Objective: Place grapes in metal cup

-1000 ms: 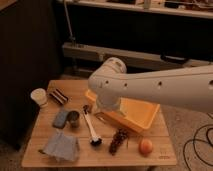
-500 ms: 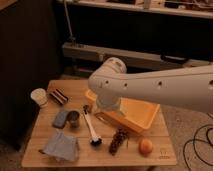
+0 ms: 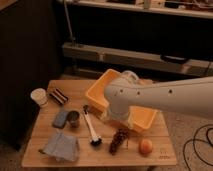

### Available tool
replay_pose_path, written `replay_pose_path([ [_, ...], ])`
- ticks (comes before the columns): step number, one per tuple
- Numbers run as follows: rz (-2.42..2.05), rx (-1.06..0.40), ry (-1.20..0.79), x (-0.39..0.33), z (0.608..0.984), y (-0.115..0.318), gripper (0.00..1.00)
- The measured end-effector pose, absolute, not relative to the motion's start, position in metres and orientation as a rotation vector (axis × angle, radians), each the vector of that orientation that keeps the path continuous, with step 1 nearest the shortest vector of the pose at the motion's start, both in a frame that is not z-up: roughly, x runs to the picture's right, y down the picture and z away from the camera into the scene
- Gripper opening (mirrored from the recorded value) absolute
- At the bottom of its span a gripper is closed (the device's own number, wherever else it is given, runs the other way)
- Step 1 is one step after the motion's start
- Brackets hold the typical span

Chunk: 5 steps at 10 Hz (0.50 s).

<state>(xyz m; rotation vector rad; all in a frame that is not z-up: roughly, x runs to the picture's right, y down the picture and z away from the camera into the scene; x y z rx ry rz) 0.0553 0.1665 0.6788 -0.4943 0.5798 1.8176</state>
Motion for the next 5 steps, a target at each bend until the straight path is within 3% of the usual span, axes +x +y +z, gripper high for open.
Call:
replay_pose_path([
  [5,1.896,-0.579,0.598,0.067,0.722,0.2,0.8],
])
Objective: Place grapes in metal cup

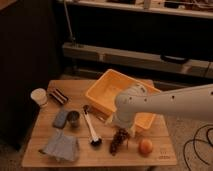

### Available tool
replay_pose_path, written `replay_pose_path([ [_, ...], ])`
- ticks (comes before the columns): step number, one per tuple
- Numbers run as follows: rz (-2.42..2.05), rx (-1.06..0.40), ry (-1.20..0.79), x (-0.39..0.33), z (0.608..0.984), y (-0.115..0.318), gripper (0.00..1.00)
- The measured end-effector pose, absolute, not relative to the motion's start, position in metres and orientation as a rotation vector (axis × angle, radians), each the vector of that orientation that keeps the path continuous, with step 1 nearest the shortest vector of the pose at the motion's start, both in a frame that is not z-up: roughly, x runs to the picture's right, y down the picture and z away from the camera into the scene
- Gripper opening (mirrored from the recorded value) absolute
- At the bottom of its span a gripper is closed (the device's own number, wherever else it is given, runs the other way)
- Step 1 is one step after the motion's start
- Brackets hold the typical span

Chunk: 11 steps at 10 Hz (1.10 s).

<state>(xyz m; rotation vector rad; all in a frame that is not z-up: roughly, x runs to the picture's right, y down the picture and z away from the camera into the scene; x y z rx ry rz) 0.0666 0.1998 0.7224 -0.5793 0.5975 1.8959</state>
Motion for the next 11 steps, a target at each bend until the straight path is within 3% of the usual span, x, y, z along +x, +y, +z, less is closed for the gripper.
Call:
replay_pose_path([
  [11,1.896,-0.675,0.624,0.069,0.775,0.25,0.8],
])
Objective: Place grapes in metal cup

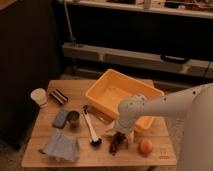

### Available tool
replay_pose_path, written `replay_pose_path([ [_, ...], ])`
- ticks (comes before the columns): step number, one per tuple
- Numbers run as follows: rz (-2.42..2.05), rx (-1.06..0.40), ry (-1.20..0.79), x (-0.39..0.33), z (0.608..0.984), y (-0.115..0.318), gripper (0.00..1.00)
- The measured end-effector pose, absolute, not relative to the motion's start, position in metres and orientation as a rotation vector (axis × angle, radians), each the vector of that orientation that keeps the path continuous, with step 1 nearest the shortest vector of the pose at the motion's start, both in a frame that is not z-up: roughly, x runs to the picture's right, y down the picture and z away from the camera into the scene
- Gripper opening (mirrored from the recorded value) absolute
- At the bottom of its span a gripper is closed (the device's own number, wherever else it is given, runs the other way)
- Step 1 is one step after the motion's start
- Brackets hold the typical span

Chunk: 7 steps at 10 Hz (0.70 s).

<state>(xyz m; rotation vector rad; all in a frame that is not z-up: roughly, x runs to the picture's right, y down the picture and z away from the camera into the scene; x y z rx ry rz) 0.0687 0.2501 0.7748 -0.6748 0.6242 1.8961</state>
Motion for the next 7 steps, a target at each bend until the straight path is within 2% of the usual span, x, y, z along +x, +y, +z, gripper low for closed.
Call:
replay_pose_path([
  [2,1.888,-0.683,0.618,0.07,0.778,0.254,0.78],
  [6,1.812,-0.713,0.639,0.051,0.785,0.26,0.41],
  [7,1.776,-0.719,0.648,0.037,0.787,0.26,0.29],
])
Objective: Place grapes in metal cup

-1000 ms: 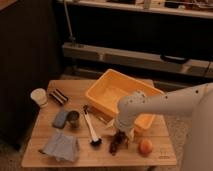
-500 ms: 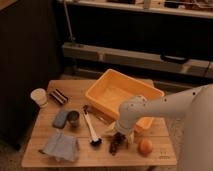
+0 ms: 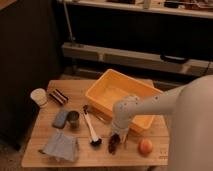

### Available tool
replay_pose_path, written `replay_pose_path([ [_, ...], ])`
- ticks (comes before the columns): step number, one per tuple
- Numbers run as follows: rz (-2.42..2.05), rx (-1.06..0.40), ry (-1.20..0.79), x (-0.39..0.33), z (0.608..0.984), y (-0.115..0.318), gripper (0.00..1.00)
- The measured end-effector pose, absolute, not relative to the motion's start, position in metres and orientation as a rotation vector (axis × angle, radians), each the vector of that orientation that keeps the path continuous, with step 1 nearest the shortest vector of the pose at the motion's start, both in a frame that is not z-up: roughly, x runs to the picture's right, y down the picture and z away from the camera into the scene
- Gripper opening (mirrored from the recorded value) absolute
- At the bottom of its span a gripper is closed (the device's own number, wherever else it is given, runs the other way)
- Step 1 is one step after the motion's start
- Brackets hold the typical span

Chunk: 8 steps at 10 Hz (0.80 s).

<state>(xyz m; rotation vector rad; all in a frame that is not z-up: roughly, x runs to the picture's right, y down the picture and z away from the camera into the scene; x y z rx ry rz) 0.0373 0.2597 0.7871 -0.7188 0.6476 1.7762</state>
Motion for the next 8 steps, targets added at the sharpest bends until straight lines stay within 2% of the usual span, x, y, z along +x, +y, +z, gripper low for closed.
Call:
replay_pose_path([
  [3,1.705,-0.725,0.664,0.018,0.787,0.263,0.02],
  [5,1.694,-0.724,0.634,0.009,0.782,0.256,0.0],
  [8,1.73,-0.685,0.521,0.009,0.744,0.216,0.0],
])
